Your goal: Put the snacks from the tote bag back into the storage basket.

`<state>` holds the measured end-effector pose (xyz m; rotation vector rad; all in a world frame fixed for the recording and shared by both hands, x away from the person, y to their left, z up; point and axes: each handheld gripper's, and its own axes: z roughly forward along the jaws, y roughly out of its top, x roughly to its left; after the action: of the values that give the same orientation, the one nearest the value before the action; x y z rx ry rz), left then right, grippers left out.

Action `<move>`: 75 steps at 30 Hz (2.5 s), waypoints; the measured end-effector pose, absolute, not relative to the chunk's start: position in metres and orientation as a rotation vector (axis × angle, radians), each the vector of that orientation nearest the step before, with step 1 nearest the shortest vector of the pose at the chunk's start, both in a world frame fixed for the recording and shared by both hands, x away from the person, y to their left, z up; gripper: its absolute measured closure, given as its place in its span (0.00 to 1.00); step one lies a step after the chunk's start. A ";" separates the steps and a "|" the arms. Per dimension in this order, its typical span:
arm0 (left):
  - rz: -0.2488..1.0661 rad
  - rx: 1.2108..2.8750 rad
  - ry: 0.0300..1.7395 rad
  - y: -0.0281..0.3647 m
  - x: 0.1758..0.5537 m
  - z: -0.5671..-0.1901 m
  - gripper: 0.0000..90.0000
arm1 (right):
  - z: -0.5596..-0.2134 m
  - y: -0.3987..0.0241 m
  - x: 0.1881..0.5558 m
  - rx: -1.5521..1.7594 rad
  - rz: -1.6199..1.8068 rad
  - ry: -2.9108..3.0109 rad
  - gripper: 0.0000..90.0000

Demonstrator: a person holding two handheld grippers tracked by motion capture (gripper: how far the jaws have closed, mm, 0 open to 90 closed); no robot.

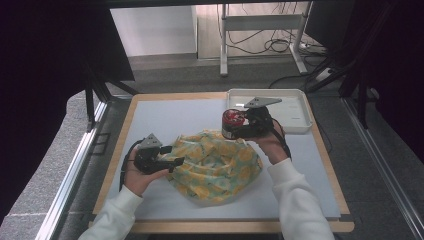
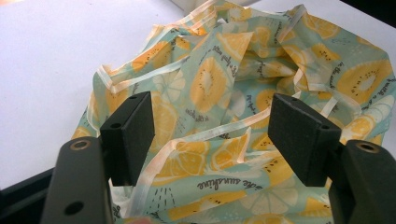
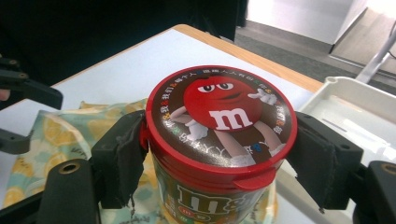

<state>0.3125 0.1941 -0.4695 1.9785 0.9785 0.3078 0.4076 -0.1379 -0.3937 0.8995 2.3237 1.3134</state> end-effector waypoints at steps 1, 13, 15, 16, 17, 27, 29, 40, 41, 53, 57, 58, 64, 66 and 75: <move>0.308 1.977 0.979 0.194 0.312 -0.469 0.36 | -0.393 -0.138 0.409 0.911 1.304 2.322 0.27; 0.309 1.971 0.971 0.195 0.311 -0.468 0.36 | -0.392 -0.138 0.428 0.932 1.281 2.296 0.27; 0.310 1.970 0.971 0.196 0.311 -0.467 0.36 | -0.393 -0.137 0.432 0.935 1.277 2.294 0.27; 0.310 1.970 0.971 0.196 0.311 -0.467 0.36 | -0.394 -0.136 0.435 0.942 1.280 2.292 0.27; 0.310 1.969 0.973 0.196 0.311 -0.467 0.36 | -0.394 -0.136 0.436 0.943 1.277 2.292 0.27; 0.312 1.958 0.979 0.200 0.309 -0.465 0.36 | -0.400 -0.132 0.458 0.995 1.223 2.256 0.27; 0.313 1.955 0.980 0.200 0.309 -0.465 0.36 | -0.401 -0.131 0.462 1.006 1.221 2.242 0.27; 0.317 1.937 0.991 0.206 0.309 -0.462 0.36 | -0.416 -0.132 0.490 1.080 1.144 2.216 0.27; 0.319 1.936 0.992 0.206 0.309 -0.462 0.36 | -0.417 -0.132 0.492 1.087 1.140 2.212 0.27; 0.314 1.938 0.989 0.206 0.308 -0.462 0.36 | -0.440 -0.134 0.513 1.135 1.074 2.191 0.27; 0.313 1.940 0.991 0.206 0.309 -0.463 0.36 | -0.445 -0.134 0.518 1.146 1.055 2.191 0.27; 0.313 1.940 0.991 0.207 0.309 -0.463 0.36 | -0.447 -0.134 0.519 1.149 1.050 2.192 0.27; 0.316 1.939 0.993 0.208 0.308 -0.462 0.36 | -0.456 -0.132 0.525 1.161 1.030 2.201 0.27; 0.316 1.938 0.996 0.208 0.307 -0.463 0.36 | -0.459 -0.132 0.527 1.163 1.023 2.205 0.27; 0.318 1.935 1.000 0.210 0.307 -0.463 0.36 | -0.471 -0.134 0.531 1.175 0.993 2.208 0.27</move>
<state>0.3069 0.2099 -0.4626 1.9347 1.0002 0.3183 0.5312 -0.1336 -0.4706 1.1752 2.2082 0.9927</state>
